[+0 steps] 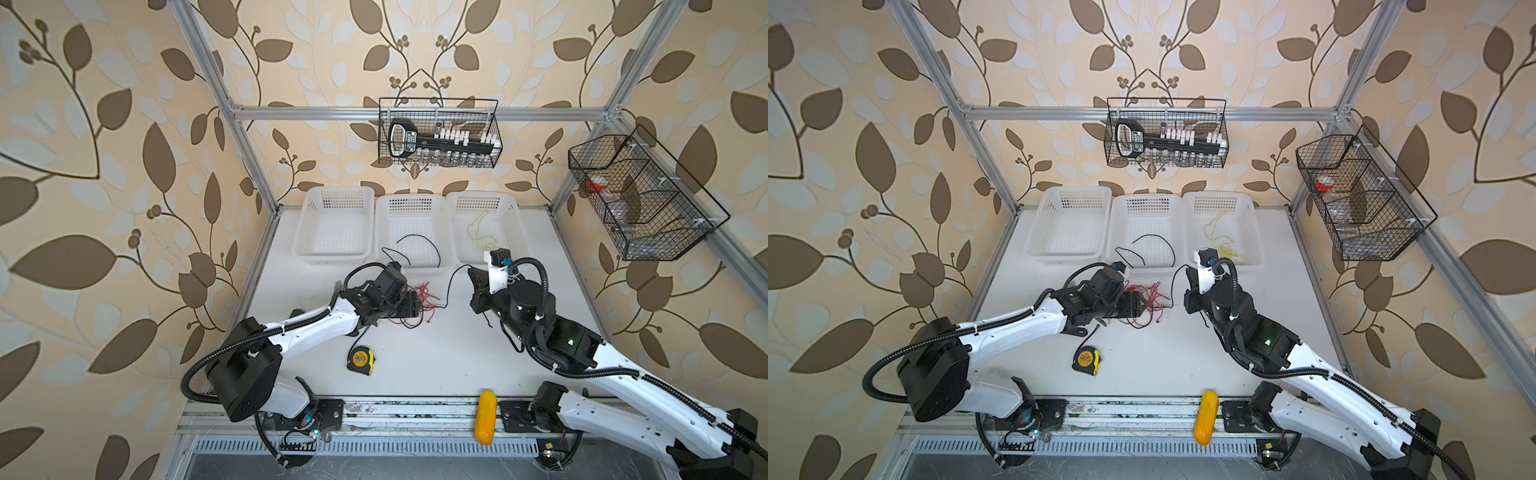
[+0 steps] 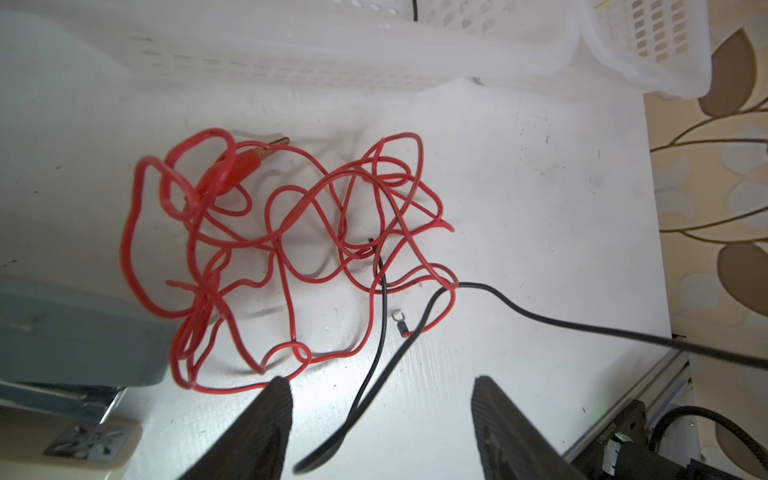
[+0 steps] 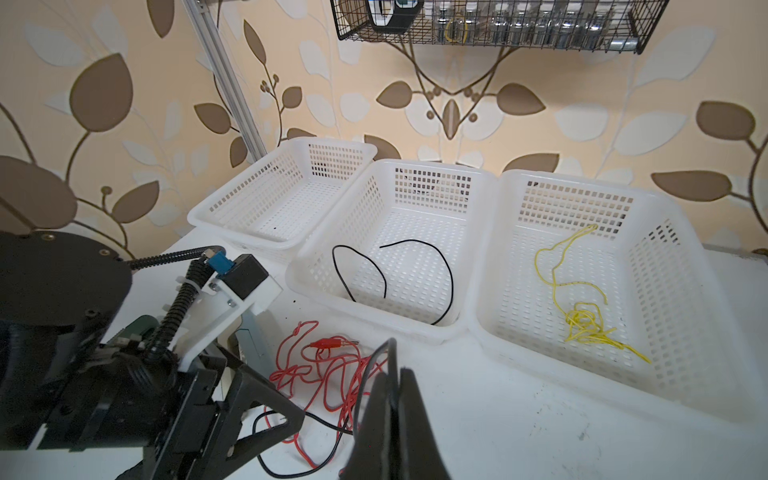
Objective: Untangle the cables
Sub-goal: 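Raise the right gripper away from the tangle while the left gripper lowers the red tangle, then pull the black wire from the red tangle with the right gripper while left holds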
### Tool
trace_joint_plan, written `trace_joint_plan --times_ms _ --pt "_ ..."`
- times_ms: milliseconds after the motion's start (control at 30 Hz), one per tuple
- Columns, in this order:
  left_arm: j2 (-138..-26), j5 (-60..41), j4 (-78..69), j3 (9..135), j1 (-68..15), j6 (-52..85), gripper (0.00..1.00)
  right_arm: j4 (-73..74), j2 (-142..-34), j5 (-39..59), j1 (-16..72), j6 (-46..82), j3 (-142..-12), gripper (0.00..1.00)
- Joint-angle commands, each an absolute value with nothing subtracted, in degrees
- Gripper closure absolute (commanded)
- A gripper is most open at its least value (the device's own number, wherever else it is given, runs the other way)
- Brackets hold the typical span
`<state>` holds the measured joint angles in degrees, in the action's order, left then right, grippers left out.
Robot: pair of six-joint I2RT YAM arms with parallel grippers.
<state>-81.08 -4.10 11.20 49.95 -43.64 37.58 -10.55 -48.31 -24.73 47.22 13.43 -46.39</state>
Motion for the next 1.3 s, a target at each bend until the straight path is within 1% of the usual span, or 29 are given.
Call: trace_joint_plan --times_ms 0,167,300,333,600,833,967,1033,1100,1167,1267 --pt "-80.5 -2.7 8.7 52.4 -45.1 33.4 0.30 -10.9 -49.1 -20.9 47.0 12.8 -49.0 1.00" --pt "-81.4 -3.2 4.9 53.7 -46.9 27.9 0.24 -11.2 -51.0 -17.8 47.0 13.5 -50.8 1.00" --pt "-82.0 -4.0 0.5 53.0 -48.5 26.1 0.22 -11.0 -51.9 -16.7 47.0 13.9 -51.6 1.00" --pt "-83.7 -4.0 -1.0 52.5 -49.1 25.8 0.21 -11.1 -52.1 -16.6 47.0 14.0 -51.8 1.00" --pt "-83.2 -3.9 -9.8 48.7 -51.2 23.7 0.21 -11.6 -52.9 -16.6 46.9 14.2 -52.8 1.00" --pt "-82.9 1.1 -12.4 48.7 -51.3 24.6 0.21 -11.3 -53.3 -14.6 46.9 14.7 -52.1 1.00" --pt "-83.3 1.5 -15.0 48.9 -51.2 24.1 0.23 -11.3 -52.8 -13.3 46.9 15.3 -51.6 1.00" --pt "-84.0 0.4 -16.1 49.4 -51.3 24.0 0.27 -11.2 -52.5 -13.0 46.9 15.5 -51.4 1.00" --pt "-84.7 -0.7 -16.4 49.9 -51.3 24.2 0.33 -11.2 -52.3 -13.2 46.9 15.6 -51.3 1.00" --pt "-85.1 -1.3 -16.3 50.3 -51.3 24.6 0.45 -11.2 -52.2 -13.6 46.9 15.6 -51.3 1.00" --pt "-84.6 -1.1 -15.9 50.2 -51.3 25.0 0.67 -11.1 -52.2 -14.5 46.9 15.7 -50.8 1.00"
